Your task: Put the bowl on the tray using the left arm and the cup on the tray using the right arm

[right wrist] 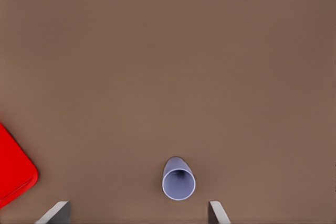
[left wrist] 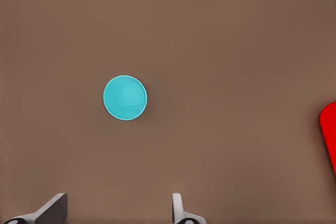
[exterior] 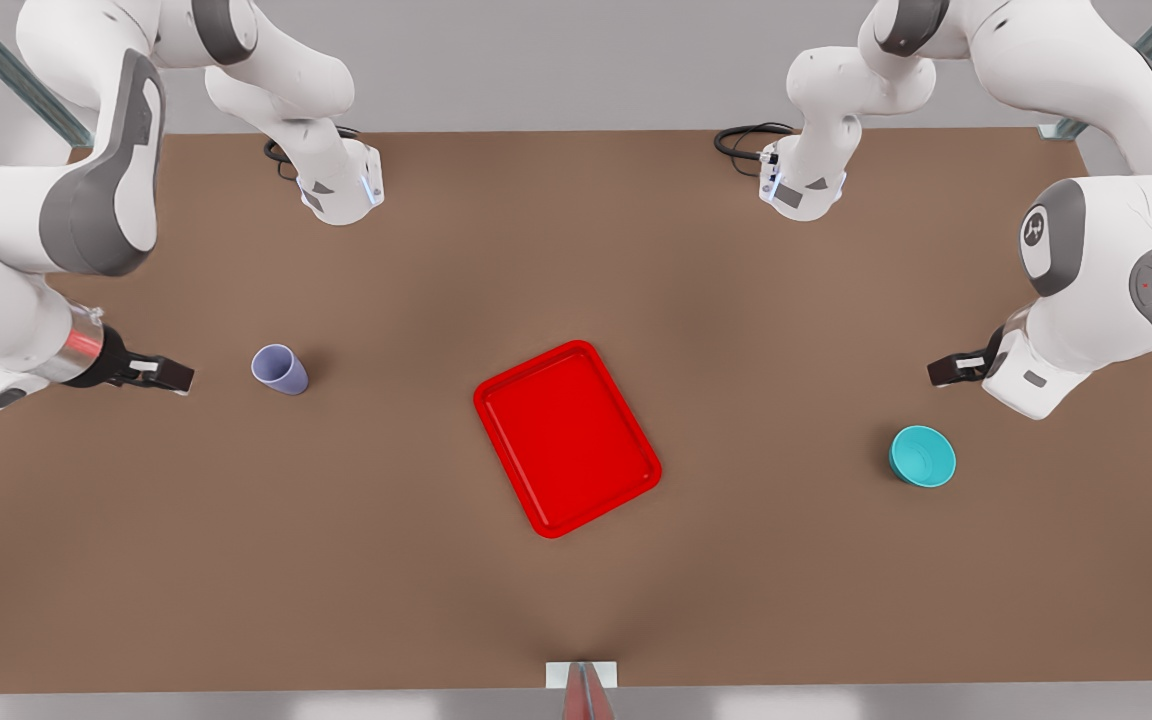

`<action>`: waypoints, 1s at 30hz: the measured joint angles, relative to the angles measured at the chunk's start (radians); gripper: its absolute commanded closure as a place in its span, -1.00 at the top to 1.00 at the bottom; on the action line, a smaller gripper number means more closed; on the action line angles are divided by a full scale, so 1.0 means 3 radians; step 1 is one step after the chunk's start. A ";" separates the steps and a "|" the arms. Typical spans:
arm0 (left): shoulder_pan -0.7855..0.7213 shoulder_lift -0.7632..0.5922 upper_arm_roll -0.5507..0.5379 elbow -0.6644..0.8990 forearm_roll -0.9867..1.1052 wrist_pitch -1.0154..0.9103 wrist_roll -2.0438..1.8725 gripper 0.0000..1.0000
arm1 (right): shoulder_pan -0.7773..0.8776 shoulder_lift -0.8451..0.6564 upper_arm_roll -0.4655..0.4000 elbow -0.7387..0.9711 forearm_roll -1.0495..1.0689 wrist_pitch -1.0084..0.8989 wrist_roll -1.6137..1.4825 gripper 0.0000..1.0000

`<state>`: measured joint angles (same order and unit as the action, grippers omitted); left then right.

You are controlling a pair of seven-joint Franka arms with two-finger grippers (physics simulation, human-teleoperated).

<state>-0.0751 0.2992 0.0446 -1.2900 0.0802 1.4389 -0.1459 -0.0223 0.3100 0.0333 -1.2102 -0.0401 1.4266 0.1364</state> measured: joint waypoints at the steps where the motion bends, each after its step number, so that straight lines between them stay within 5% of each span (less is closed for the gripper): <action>1: 0.0004 0.0029 0.0000 0.0004 0.0001 0.0007 0.0000 1.00 | 0.0011 0.0000 0.0002 0.0000 0.0010 0.0000 0.0000 1.00; 5: 0.0381 0.0528 0.0340 -0.0036 -0.0289 0.0499 0.1030 1.00 | -0.0001 -0.0005 0.0001 0.0000 -0.0002 0.0005 -0.0010 1.00; 20: 0.0900 0.1755 0.0337 -0.0149 -0.1088 0.1494 0.2179 1.00 | -0.0133 -0.0050 0.0006 -0.0039 0.0078 -0.0021 -0.0382 1.00; 21: 0.0900 0.1783 0.0334 -0.0149 -0.1095 0.1498 0.2179 0.95 | -0.0130 -0.0051 0.0005 -0.0041 0.0077 -0.0001 -0.0380 1.00; 22: 0.0900 0.1810 0.0332 -0.0145 -0.1100 0.1503 0.2174 0.60 | -0.0124 -0.0064 0.0003 -0.0084 0.0077 0.0004 -0.0383 1.00; 25: 0.0900 0.1825 0.0332 -0.0148 -0.1108 0.1477 0.2182 0.55 | -0.0093 -0.0091 0.0012 -0.0177 0.0103 0.0051 -0.0383 1.00; 30: 0.0895 0.1901 0.0327 -0.0154 -0.1111 0.1476 0.2179 -0.11 | -0.0100 -0.0314 0.0017 -0.0616 0.0103 0.0414 -0.0388 1.00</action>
<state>0.1933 0.8697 0.1427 -1.3362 -0.2531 1.8816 0.5078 -0.0523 0.2158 0.0383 -1.3950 -0.0092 1.5508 0.0199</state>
